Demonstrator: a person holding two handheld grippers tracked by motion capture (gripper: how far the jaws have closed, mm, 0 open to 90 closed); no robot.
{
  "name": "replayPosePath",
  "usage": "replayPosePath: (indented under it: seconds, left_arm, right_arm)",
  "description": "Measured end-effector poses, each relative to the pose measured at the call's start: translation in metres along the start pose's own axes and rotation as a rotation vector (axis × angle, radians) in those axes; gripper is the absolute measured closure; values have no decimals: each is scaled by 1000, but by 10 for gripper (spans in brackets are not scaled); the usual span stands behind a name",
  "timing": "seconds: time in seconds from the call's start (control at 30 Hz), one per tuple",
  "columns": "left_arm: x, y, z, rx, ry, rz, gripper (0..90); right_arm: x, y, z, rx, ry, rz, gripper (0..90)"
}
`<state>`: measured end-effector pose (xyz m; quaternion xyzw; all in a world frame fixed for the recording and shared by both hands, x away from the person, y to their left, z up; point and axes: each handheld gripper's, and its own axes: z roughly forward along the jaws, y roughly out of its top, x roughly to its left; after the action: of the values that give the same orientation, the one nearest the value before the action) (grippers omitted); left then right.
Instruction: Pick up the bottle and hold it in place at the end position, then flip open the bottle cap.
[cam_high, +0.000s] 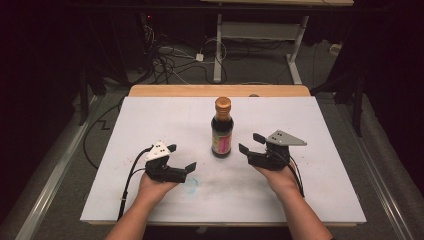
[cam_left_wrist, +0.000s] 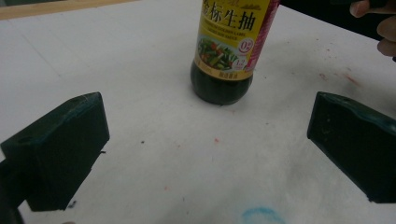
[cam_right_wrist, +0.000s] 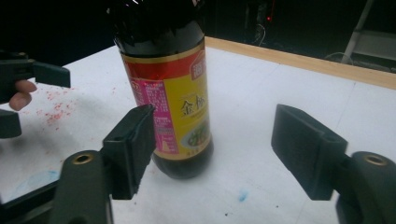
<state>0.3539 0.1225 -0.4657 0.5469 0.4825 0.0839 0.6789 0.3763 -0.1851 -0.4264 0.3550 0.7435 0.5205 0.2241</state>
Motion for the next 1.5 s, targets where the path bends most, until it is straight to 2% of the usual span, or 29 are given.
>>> replayPosePath:
  seconds: [0.1,0.17,0.2,0.37,0.43,0.53,0.63,0.9,1.2,1.33,1.47,1.5]
  left_arm:
    - [-6,3,13,7,-22,23,0]
    - [-7,4,15,0,-28,23,0]
    - [-9,4,22,-10,-28,40,0]
    - [-12,5,35,5,-36,41,0]
    - [-14,6,42,0,-45,40,0]
    - [-15,6,47,-4,-58,29,0]
    - [-16,6,54,7,-65,35,0]
    - [-18,8,72,21,-73,24,0]
    - [-27,11,95,39,-108,27,0]
    - [-34,11,107,57,-114,40,0]
    - [-36,10,113,68,-119,54,12]
    - [-36,10,114,70,-120,60,49]
  right_arm:
    - [-2,1,-3,-6,0,0,445]
    - [-3,1,-4,-10,1,-11,505]
    - [-5,1,-3,-10,3,-8,540]
    - [-14,-1,-1,-10,-2,2,693]
    - [-15,-2,0,-6,-2,-25,752]
    - [-14,-2,1,-4,8,-39,816]
    - [-12,-2,3,1,7,-54,894]
    - [-13,1,0,-9,-11,-67,900]
    - [-13,7,-5,-2,-13,-89,900]
    - [-14,9,-6,-1,-14,-80,900]
    - [-15,11,-6,-4,-12,-74,900]
    - [-16,12,-7,-9,-9,-72,900]
